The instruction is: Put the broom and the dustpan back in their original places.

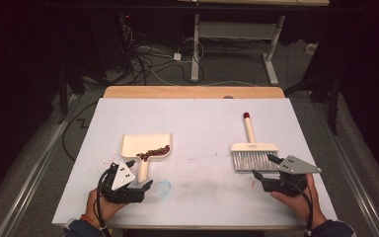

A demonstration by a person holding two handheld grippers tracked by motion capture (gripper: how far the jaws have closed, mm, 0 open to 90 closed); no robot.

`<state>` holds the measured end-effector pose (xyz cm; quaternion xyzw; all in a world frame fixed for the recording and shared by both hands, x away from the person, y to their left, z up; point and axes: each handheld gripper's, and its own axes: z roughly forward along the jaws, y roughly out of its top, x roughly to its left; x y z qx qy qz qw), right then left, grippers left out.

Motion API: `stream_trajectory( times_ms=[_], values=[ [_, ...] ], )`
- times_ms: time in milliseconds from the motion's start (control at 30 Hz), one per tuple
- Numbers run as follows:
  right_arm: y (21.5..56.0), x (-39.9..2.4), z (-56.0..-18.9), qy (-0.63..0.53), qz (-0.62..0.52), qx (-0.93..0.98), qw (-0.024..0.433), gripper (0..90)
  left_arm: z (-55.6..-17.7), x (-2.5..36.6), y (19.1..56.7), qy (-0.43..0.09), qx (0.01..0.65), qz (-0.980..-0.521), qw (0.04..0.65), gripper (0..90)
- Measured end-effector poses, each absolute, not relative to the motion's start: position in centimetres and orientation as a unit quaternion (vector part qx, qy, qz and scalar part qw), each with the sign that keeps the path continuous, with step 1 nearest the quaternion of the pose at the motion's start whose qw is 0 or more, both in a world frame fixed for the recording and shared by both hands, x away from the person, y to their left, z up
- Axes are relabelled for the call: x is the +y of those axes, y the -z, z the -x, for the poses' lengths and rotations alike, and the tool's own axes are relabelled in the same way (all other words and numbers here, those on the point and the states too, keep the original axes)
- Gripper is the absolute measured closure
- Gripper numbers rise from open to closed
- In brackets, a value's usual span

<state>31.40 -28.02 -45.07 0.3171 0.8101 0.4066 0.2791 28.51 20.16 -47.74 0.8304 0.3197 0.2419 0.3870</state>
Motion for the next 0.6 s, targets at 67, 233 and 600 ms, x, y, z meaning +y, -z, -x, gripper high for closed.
stream_trajectory(
  times_ms=[67, 233, 600],
  values=[
    [45.13, -27.88, -31.40, -0.401, -0.315, 0.814, 0.279, 26.4, -28.51, 20.15, 47.76, -0.242, 0.320, -0.831, 0.386, 14.7],
    [44.95, -27.85, -31.22, -0.401, -0.309, 0.813, 0.288, 26.4, -28.58, 19.92, 47.77, -0.242, 0.318, -0.833, 0.383, 14.7],
    [44.62, -27.98, -30.94, -0.405, -0.306, 0.810, 0.294, 26.5, -28.81, 19.70, 47.78, -0.242, 0.317, -0.834, 0.382, 14.7]
  ],
)
